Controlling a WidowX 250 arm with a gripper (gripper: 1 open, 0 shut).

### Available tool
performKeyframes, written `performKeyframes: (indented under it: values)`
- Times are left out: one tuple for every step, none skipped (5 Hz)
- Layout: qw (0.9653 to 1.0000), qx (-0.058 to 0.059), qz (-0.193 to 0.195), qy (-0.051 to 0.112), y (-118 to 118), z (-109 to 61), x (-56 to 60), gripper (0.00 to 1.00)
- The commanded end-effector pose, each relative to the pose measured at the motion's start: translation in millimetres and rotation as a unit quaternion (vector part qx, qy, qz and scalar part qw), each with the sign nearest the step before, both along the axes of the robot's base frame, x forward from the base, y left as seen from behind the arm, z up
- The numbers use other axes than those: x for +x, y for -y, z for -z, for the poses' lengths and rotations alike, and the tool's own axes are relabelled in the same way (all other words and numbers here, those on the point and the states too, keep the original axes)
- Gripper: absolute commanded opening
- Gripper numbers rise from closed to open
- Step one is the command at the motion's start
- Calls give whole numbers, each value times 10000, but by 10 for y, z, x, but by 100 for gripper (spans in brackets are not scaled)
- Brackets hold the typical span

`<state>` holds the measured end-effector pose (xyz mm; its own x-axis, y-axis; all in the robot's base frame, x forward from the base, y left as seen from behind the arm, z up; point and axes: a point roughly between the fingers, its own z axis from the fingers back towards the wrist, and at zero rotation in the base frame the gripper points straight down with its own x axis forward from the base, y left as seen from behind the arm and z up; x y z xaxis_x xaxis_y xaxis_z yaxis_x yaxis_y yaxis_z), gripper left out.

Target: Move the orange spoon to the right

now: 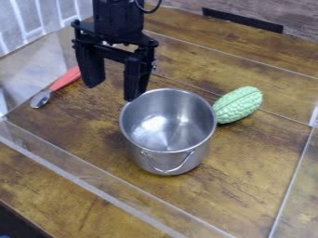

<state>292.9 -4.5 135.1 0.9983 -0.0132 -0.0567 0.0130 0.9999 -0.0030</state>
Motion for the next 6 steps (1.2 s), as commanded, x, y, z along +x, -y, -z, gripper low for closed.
performKeyframes:
  values:
    - [9999,29,107,-112,22,-1,1,100]
    - [9994,100,303,-99,-133,94,-26,100]
    - [9990,214,403,38,-393,125,-31,100]
    - [9992,329,166,178,-777,101,12,100]
    - [9987,380,109,307,-1166,136,81,100]
    - [9979,370,323,415,-1282,186,130,100]
